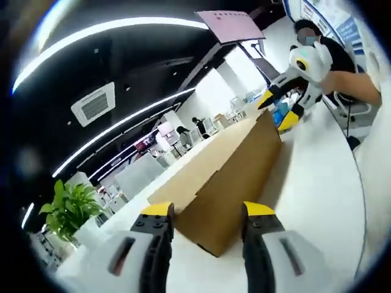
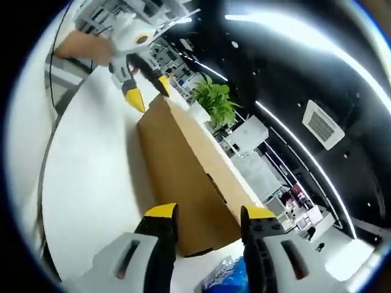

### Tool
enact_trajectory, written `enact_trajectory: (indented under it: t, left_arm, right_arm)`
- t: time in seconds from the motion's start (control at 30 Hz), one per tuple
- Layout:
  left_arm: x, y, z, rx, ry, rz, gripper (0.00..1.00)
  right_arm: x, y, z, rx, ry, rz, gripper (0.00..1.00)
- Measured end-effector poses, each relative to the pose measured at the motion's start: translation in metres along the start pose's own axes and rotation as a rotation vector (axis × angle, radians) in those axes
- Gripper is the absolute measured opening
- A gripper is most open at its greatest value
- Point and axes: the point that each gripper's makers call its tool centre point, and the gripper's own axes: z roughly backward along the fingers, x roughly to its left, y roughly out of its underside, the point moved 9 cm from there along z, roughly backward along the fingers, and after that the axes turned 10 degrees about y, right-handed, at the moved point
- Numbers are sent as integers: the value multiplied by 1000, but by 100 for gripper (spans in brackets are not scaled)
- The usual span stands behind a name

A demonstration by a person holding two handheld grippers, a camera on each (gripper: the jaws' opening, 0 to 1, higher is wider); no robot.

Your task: Operate the shoe box by opening the lid, removing the specified soft item, and placing it in the target area until the item is outside and the box remains undamaged.

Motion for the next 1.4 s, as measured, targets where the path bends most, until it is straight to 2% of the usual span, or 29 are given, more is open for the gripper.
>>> enact_trajectory:
  t: [0.1, 0.17, 0.23, 0.33, 0.37, 0.43, 0.47, 0.53, 0.57, 0.63, 0.77, 0.97, 1.1, 1.17, 1.23, 1.3, 1.4]
  left_arm:
    - [4, -2, 3, -42, 8, 119, 45]
    - [7, -4, 5, -84, 14, 185, 49]
    - [8, -6, 7, -121, 13, 240, 50]
    - [11, -10, 8, -142, -15, 240, 58]
    - [11, -12, 9, -153, -22, 255, 61]
    - [12, -12, 8, -161, -21, 291, 65]
    - [12, -12, 8, -160, -20, 299, 67]
    - [12, -10, 6, -153, 4, 342, 72]
    - [13, -9, 6, -159, -4, 370, 74]
    - [15, -6, 6, -156, -14, 382, 75]
    - [19, -1, 7, -149, -37, 411, 77]
    - [18, 9, 0, -121, -36, 438, 75]
    - [17, 10, -3, -117, -27, 437, 75]
    - [17, 8, -5, -138, -22, 444, 73]
    - [17, 7, -6, -146, -19, 446, 70]
    - [15, 7, -9, -136, -14, 433, 67]
    - [17, 7, -10, -135, -22, 431, 66]
  right_arm:
    - [-8, 0, 1, 5, 20, -92, 45]
    - [-10, -1, 3, 4, 14, -202, 47]
    - [-12, -3, 5, -13, 20, -267, 47]
    - [-15, -4, 7, -7, 20, -384, 47]
    - [-16, -4, 7, -8, 30, -438, 47]
    - [-18, -4, 7, 4, 36, -486, 48]
    - [-18, -1, 6, 20, 23, -524, 50]
    - [-15, -2, 5, 13, -12, -569, 57]
    - [-15, -3, 5, 11, -18, -585, 61]
    - [-14, -2, 4, 9, -21, -581, 65]
    - [-9, -1, 0, 26, -23, -578, 65]
    - [-5, 8, -6, 90, -2, -597, 65]
    - [-5, 9, -6, 78, -14, -633, 65]
    - [-6, 8, -8, 51, 2, -630, 64]
    - [-6, 8, -9, 56, 12, -632, 63]
    - [-6, 6, -11, 53, -9, -646, 62]
    - [-5, 5, -12, 48, -8, -649, 63]
